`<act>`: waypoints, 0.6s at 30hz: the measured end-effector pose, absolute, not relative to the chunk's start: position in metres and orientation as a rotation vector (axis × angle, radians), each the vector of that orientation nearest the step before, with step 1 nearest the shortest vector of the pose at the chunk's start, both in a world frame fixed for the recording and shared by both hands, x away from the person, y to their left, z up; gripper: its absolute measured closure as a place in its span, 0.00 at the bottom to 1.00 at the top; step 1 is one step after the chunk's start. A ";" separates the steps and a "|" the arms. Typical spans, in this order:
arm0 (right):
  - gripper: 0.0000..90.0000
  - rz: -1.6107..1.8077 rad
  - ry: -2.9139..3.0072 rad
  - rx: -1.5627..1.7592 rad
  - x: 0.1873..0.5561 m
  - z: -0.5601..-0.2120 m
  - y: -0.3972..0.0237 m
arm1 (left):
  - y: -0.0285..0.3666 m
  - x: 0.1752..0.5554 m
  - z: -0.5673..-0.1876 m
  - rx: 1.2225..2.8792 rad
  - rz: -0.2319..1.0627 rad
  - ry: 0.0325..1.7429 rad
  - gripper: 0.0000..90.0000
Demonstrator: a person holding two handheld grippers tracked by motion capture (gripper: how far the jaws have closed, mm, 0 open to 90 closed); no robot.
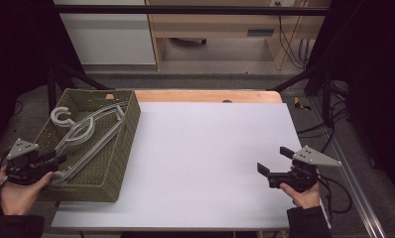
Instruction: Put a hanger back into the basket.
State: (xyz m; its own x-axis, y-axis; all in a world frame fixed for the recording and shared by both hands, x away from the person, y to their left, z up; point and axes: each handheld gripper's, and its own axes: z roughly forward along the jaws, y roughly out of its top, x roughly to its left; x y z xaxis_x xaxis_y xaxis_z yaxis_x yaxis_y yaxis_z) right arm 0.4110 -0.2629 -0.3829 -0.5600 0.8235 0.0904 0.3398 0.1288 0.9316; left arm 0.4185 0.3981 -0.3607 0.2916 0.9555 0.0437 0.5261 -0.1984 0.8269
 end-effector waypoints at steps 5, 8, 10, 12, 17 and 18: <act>0.01 1.437 1.955 1.127 0.411 -0.383 -0.262 | 0.367 0.415 -0.357 1.795 0.702 1.201 0.47; 0.01 1.436 1.954 1.128 0.411 -0.383 -0.262 | 0.349 0.414 -0.356 1.758 0.657 1.138 0.40; 0.01 1.437 1.953 1.126 0.411 -0.383 -0.262 | 0.339 0.414 -0.357 1.741 0.636 1.101 0.37; 0.01 1.440 1.951 1.124 0.411 -0.383 -0.263 | 0.328 0.415 -0.358 1.744 0.615 1.074 0.32; 0.01 1.441 1.949 1.125 0.411 -0.384 -0.263 | 0.303 0.413 -0.366 1.734 0.578 0.995 0.21; 0.01 1.441 1.949 1.125 0.411 -0.384 -0.263 | 0.299 0.412 -0.368 1.731 0.573 0.981 0.20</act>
State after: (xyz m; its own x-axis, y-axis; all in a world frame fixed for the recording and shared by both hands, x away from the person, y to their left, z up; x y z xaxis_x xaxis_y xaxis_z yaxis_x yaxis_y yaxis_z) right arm 0.4107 -0.2633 -0.3838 -0.5563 0.8250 0.0994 0.3369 0.1145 0.9346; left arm 0.4122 0.2993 -0.3679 0.5547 0.8288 -0.0734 0.3430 -0.1474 0.9277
